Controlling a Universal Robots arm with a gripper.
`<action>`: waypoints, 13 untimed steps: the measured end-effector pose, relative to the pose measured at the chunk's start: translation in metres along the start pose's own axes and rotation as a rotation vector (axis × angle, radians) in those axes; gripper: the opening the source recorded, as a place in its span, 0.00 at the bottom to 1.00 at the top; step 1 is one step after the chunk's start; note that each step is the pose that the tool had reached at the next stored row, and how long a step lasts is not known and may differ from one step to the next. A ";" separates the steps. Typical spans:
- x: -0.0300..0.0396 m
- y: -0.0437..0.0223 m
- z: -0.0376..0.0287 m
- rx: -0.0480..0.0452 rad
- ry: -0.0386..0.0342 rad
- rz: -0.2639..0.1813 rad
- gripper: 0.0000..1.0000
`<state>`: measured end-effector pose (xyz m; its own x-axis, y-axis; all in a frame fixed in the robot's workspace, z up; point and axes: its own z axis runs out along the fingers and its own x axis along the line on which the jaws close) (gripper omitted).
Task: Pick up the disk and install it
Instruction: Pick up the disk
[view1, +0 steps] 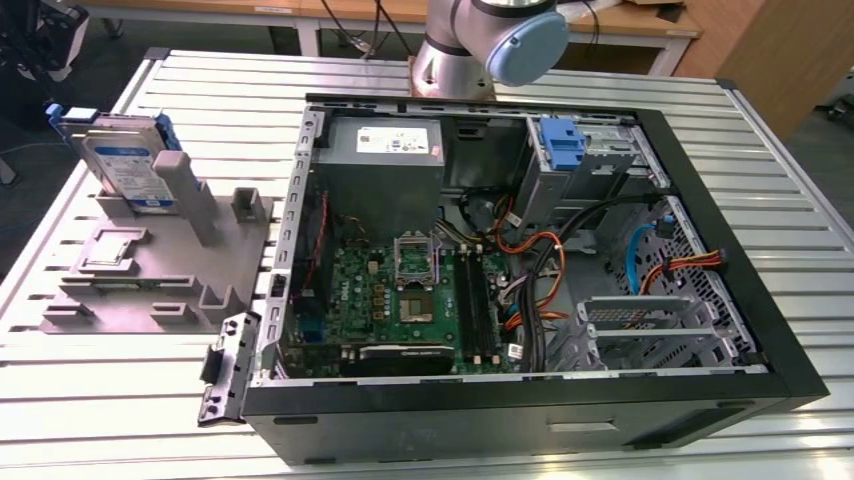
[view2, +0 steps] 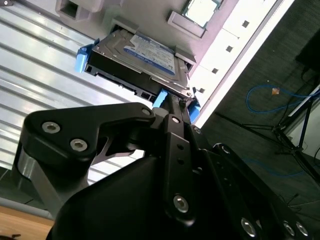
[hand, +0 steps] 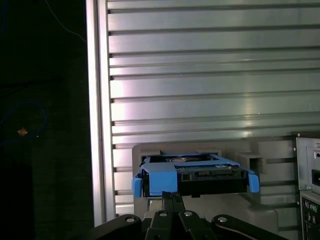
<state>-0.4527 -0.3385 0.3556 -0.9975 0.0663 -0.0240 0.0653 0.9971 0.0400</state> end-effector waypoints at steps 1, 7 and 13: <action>0.0000 0.0000 0.0000 0.0000 0.0000 0.000 0.10; 0.0000 0.0000 0.0000 0.0000 0.0000 0.000 0.10; 0.0000 0.0000 0.0000 0.0000 0.0002 -0.004 0.10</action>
<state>-0.4527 -0.3385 0.3556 -0.9978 0.0618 -0.0240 0.0609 0.9973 0.0399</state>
